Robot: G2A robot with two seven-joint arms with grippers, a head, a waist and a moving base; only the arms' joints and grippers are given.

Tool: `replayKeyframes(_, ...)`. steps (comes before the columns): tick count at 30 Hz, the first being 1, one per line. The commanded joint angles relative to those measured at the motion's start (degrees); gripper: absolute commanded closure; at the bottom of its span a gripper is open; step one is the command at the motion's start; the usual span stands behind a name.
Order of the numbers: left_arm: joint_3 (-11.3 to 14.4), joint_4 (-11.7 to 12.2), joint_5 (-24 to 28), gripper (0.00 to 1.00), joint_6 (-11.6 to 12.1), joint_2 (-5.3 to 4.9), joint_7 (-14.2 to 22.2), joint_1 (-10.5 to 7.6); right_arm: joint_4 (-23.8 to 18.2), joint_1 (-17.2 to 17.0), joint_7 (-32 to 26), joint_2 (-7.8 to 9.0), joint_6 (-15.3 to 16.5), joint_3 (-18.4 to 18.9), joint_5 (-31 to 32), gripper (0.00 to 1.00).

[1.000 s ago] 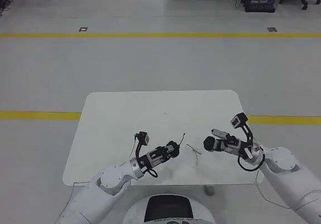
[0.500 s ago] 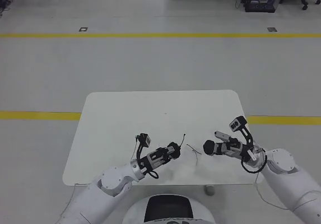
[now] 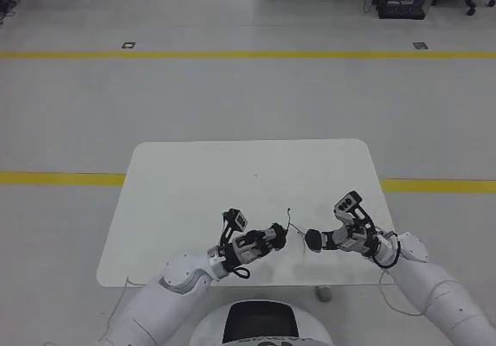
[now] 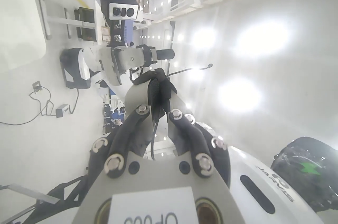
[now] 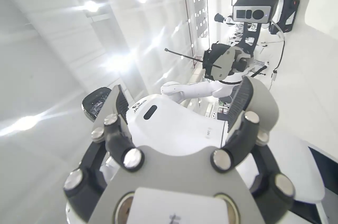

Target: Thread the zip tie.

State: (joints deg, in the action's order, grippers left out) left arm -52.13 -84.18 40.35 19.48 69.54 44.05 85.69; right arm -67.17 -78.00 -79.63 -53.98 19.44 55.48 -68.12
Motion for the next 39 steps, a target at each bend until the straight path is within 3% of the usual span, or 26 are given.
replayKeyframes(1, 0.0, -0.04, 0.01, 1.0, 0.0, -0.04, -0.07, 0.02, -0.06, -0.06, -0.01, 0.03, 0.01, 0.09, -0.01, 0.0)
replayKeyframes(6, -0.04, -0.06, 0.13, 1.0, 0.0, -0.02, -0.45, 0.01, -0.13, -0.1, 0.46, -0.01, -0.05, 0.14, -0.15, 0.0)
replayKeyframes(8, 0.18, -0.23, 2.09, 1.0, 0.0, 0.34, -1.95, 0.29, -0.32, -0.55, 2.98, -0.38, -0.04, 0.29, -1.5, 0.0)
replayKeyframes(11, 0.08, 0.19, 6.39, 1.0, 0.0, 1.32, -0.26, 0.41, 0.06, -0.82, 1.9, -1.33, -0.55, -0.45, -4.62, 0.0)
replayKeyframes(14, -1.15, 1.31, 9.32, 1.0, 0.0, 2.83, 2.38, 0.71, 2.08, -0.34, -0.01, -2.55, -0.1, -1.48, -7.7, 0.0)
replayKeyframes(20, -3.87, 6.06, 11.31, 1.0, 0.0, 6.81, 8.57, 0.86, 3.59, 1.26, -0.01, -5.11, -3.08, -4.74, -13.92, 0.0)
replayKeyframes(21, -4.26, 6.88, 11.24, 1.0, 0.0, 7.45, 9.58, 0.78, 3.61, 1.67, -0.01, -5.38, -4.25, -5.36, -13.89, 0.0)
replayKeyframes(23, -4.8, 8.47, 11.11, 1.0, 0.0, 8.5, 10.43, 0.73, 4.68, 2.25, -0.01, -5.61, -3.65, -5.65, -12.93, 0.0)
replayKeyframes(32, -4.73, 7.68, 12.81, 1.0, 0.0, 8.66, 9.31, 0.89, 3.43, 1.6, 2.47, -5.75, -3.22, -5.11, -12.12, 0.0)
replayKeyframes(36, -6.3, 6.91, 17.24, 1.0, 0.0, 9.62, 10.94, 1.62, 2.29, 0.45, 1.38, -6.46, -4.66, -4.28, -14.46, 0.0)
replayKeyframes(39, -7.31, 7.09, 17.22, 1.0, 0.0, 10.39, 12.46, 1.87, 2.51, 0.48, 0.37, -6.96, -5.77, -4.38, -15.13, 0.0)
